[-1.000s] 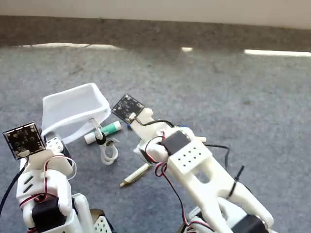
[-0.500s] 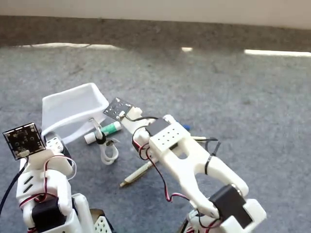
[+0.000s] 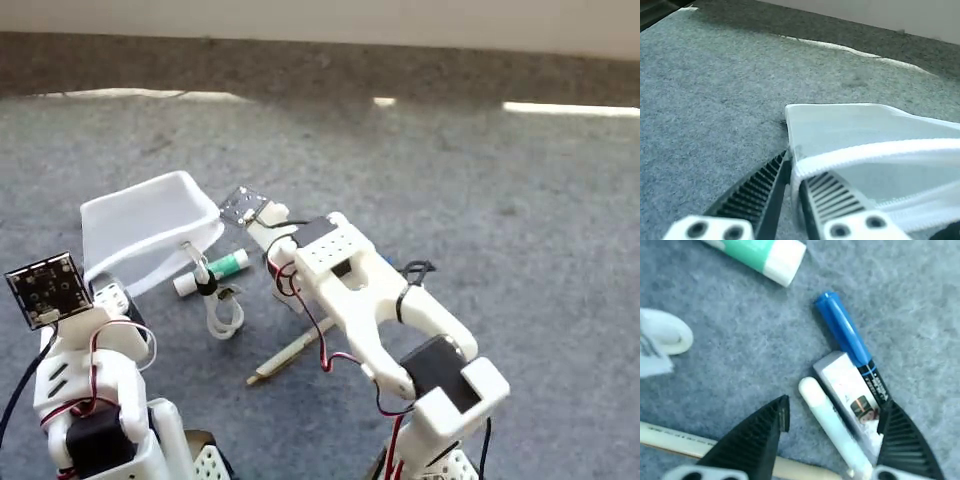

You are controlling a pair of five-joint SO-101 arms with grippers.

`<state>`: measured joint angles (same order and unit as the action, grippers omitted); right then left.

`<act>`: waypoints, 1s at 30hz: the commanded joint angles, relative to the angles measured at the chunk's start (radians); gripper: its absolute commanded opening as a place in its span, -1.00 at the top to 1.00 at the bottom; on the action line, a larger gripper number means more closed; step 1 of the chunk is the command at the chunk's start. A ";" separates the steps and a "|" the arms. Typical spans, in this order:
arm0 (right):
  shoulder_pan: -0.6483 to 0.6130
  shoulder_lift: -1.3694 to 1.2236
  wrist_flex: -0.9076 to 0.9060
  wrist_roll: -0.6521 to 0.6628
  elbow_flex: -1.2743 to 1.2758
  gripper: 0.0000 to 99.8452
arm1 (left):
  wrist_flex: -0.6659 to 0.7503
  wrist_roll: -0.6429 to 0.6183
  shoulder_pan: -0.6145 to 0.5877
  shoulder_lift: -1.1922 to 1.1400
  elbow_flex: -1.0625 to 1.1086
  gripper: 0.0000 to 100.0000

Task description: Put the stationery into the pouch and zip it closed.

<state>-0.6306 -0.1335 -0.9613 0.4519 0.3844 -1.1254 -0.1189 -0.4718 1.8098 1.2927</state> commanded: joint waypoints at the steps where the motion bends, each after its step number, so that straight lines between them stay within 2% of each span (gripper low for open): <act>1: 0.015 -0.021 0.005 0.069 -0.050 0.50 | 0.006 0.011 -0.008 0.012 -0.008 0.99; 7: 0.015 -0.035 0.004 0.103 -0.051 0.80 | 0.006 0.011 -0.008 0.012 -0.008 0.99; 22: 0.061 -0.039 0.004 0.103 -0.053 0.82 | 0.006 0.011 -0.008 0.012 -0.008 0.99; 26: 0.071 -0.033 0.004 0.103 -0.053 0.99 | 0.006 0.011 -0.008 0.012 -0.008 0.99; 30: 0.073 -0.028 -0.039 0.103 -0.073 0.99 | 0.006 0.011 -0.008 0.012 -0.008 0.99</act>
<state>-0.5692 -0.1718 -0.9643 0.5470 0.3399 -1.1254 -0.1128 -0.4718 1.8098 1.2927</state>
